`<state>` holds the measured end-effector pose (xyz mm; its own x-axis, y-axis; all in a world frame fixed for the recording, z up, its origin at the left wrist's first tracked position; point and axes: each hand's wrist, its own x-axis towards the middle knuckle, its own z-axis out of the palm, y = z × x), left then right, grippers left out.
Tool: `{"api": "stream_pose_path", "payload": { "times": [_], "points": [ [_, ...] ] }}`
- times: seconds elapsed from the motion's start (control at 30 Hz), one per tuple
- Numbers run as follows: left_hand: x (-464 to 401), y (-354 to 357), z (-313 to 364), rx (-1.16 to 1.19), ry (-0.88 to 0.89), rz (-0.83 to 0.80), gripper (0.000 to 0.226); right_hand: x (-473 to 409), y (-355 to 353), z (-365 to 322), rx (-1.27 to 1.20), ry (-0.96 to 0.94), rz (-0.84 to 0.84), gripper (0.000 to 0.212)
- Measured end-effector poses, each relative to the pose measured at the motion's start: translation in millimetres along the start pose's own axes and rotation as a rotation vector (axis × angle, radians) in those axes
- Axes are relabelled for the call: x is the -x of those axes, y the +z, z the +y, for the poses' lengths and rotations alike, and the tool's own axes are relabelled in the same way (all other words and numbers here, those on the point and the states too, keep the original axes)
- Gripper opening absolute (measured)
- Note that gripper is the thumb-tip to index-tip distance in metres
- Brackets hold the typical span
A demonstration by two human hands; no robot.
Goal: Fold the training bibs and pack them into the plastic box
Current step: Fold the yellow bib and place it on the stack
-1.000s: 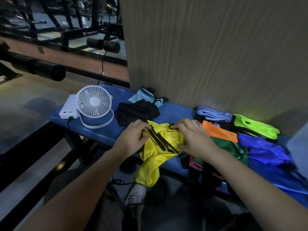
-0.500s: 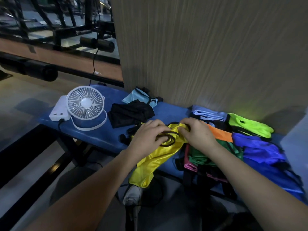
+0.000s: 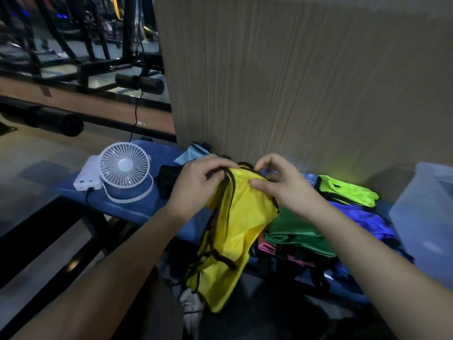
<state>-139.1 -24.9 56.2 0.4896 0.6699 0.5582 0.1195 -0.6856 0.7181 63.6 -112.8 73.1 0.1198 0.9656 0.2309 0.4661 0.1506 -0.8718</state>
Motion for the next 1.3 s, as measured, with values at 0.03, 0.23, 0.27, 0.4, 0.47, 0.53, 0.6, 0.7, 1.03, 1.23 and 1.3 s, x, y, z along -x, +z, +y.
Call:
{"api": "stream_pose_path", "payload": {
  "times": [0.03, 0.23, 0.27, 0.4, 0.47, 0.53, 0.6, 0.7, 1.03, 1.23, 1.3],
  "points": [
    [-3, -4, 6, -0.021, 0.041, -0.007, 0.037, 1, -1, -7, -0.048, 0.009, -0.005, 0.03],
    [-8, -24, 46, -0.08, 0.264, -0.049, 0.041, 18, -7, -41, -0.168, 0.056, -0.08, 0.069],
    [-7, -26, 52, -0.078, 0.283, -0.057, 0.042, 21, -8, -45, -0.171, 0.075, -0.09, 0.077],
    [-1, -31, 72, -0.089, 0.368, -0.091, 0.043, 33, -12, -61, -0.126, 0.107, -0.21, 0.08],
    [0, -34, 81, -0.085, 0.411, -0.104, 0.043, 39, -14, -70, -0.19, 0.129, -0.292, 0.067],
    [1, -36, 90, -0.069, 0.45, -0.114, 0.041, 42, -15, -74, -0.293, 0.168, -0.343, 0.074],
    [2, -38, 97, -0.054, 0.474, -0.127, 0.041, 40, -14, -77, -0.362, 0.194, -0.372, 0.092],
    [4, -40, 106, -0.039, 0.485, -0.155, 0.044, 38, -13, -78, -0.47, 0.232, -0.422, 0.1],
    [17, -29, 102, -0.044, 0.4, -0.009, 0.031, 45, -26, -80, -0.584, 0.102, -0.367, 0.02],
    [21, -14, 88, 0.312, -0.146, -0.123, 0.029, 45, -21, -85, -0.204, -0.155, -0.069, 0.017],
    [22, -13, 92, 0.398, -0.206, -0.168, 0.034, 45, -18, -85, -0.117, -0.204, -0.02, 0.022]
  ]
}}
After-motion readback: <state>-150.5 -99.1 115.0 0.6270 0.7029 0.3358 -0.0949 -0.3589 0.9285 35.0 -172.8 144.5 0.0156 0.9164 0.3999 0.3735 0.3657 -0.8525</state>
